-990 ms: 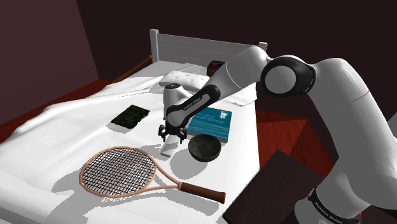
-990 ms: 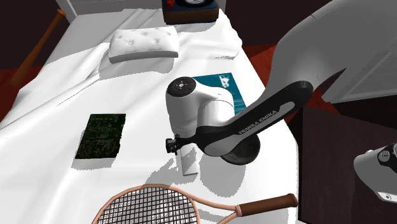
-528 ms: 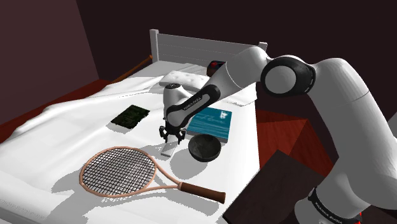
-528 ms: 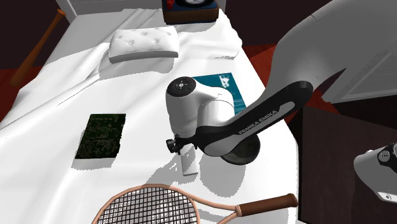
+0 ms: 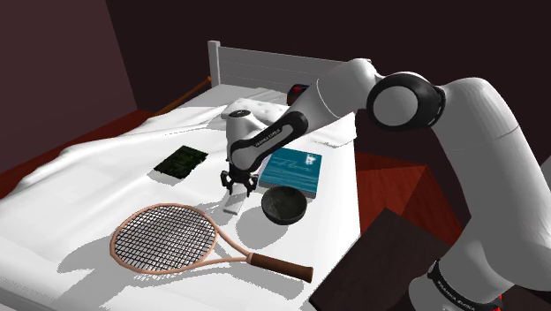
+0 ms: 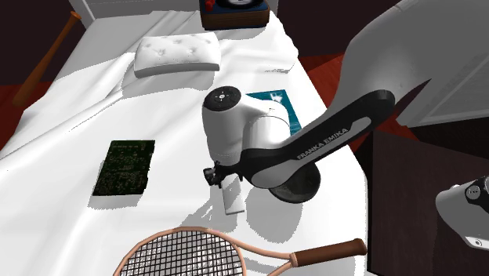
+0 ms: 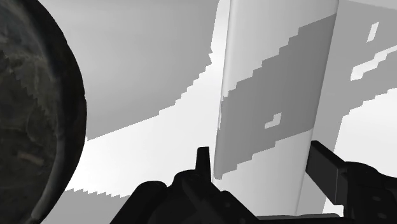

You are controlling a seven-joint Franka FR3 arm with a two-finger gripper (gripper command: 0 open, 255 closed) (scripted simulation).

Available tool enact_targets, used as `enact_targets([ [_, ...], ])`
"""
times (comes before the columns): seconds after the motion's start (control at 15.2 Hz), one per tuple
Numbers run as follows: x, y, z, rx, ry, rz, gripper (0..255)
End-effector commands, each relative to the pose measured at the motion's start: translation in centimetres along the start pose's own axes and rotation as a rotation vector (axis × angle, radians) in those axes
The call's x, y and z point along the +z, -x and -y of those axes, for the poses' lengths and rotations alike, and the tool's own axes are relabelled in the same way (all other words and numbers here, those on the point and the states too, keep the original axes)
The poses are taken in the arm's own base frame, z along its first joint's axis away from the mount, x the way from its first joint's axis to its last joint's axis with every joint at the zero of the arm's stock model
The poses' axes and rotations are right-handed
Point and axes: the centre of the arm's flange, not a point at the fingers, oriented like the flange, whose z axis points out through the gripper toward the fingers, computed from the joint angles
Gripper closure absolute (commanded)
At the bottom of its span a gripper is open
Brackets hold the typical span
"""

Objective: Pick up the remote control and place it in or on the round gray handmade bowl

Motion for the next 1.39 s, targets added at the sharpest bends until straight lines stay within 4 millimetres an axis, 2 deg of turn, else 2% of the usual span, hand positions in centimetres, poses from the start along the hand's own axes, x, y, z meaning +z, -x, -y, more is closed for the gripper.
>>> enact_targets([
  [0.0,-1.1,0.1,0.0,0.0,0.0,0.0,255],
  [1.32,-11.7,0.2,0.1,0.0,0.0,0.0,255],
])
